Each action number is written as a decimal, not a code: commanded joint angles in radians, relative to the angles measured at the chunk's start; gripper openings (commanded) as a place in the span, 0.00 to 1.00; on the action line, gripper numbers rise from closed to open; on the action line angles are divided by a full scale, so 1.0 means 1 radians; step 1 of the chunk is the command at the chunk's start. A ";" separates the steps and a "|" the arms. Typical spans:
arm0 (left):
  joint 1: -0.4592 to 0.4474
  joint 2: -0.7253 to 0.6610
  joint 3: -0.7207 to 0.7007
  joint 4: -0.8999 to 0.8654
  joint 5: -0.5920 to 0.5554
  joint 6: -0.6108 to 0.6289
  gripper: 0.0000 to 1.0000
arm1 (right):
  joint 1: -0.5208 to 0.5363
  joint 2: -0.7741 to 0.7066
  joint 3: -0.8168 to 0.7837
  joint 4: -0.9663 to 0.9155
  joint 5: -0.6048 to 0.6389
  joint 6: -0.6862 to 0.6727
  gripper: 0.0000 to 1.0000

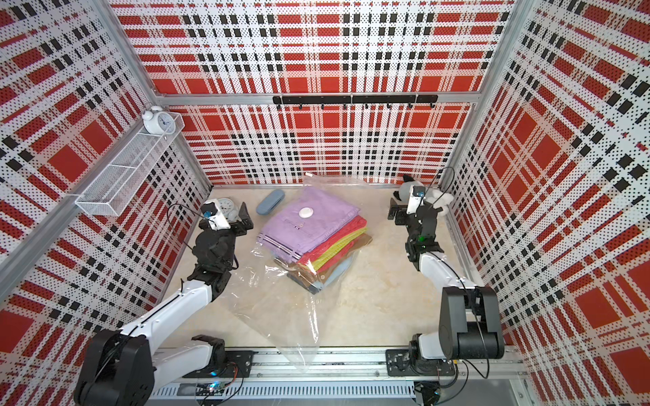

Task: Take the trousers out of the vacuum bag
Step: Adjust the vacuum bag at the center of the board.

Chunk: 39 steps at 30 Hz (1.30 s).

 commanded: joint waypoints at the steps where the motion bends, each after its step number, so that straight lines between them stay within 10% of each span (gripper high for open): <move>1: -0.039 0.001 0.088 -0.332 0.059 -0.112 0.99 | 0.008 0.057 0.125 -0.221 -0.152 0.005 1.00; 15: -0.154 -0.121 0.011 -0.509 0.185 -0.344 0.98 | 0.059 0.395 0.616 -0.580 -0.349 -0.111 1.00; 39: -0.270 -0.048 -0.175 -0.341 0.229 -0.626 0.99 | 0.065 0.578 0.686 -0.494 -0.487 -0.054 1.00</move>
